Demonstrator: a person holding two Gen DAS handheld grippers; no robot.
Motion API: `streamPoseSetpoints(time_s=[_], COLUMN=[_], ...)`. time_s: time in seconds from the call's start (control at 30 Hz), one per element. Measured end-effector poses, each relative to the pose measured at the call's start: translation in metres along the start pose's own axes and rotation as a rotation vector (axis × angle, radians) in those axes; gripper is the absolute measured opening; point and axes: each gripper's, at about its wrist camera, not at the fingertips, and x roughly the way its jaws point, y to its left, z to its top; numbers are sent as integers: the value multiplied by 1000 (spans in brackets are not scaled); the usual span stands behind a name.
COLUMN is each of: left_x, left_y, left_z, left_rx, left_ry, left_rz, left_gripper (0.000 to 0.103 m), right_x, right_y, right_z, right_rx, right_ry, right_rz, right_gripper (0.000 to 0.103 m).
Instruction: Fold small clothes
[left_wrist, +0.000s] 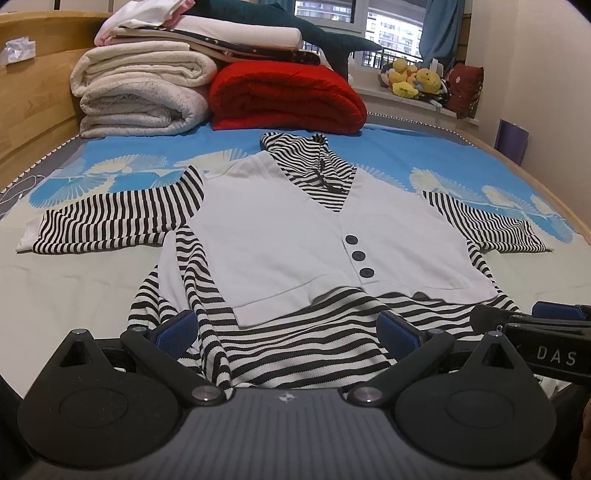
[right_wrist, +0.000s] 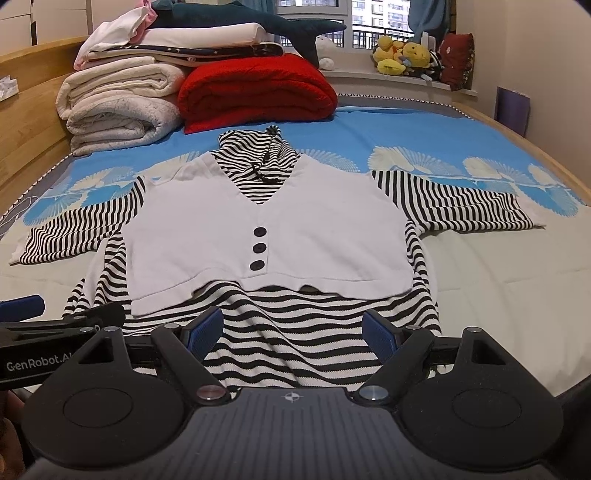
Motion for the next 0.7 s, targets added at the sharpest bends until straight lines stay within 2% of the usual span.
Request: streamPoseSetpoints(time_s=[0.33, 0.43, 0.47, 0.6, 0.7], left_x=[1, 4, 5, 21, 44], left_y=[1, 1, 3, 15, 25], left_z=[0, -1, -1, -4, -4], left_rx=[-6, -7, -14, -61, -68], left_ry=[7, 18, 29, 107, 177], left_rz=[2, 6, 5, 38, 76], left_gripper=[103, 103, 103, 103, 103], right_x=[0, 2, 3, 9, 20], right_y=[-2, -3, -5, -16, -36], right_z=[-1, -1, -2, -1, 1], right_rx=[12, 19, 20, 80, 124], right_ry=[-10, 1, -5, 16, 42], right_rz=[16, 14, 5, -27, -121], right_gripper=[69, 58, 54, 53, 53])
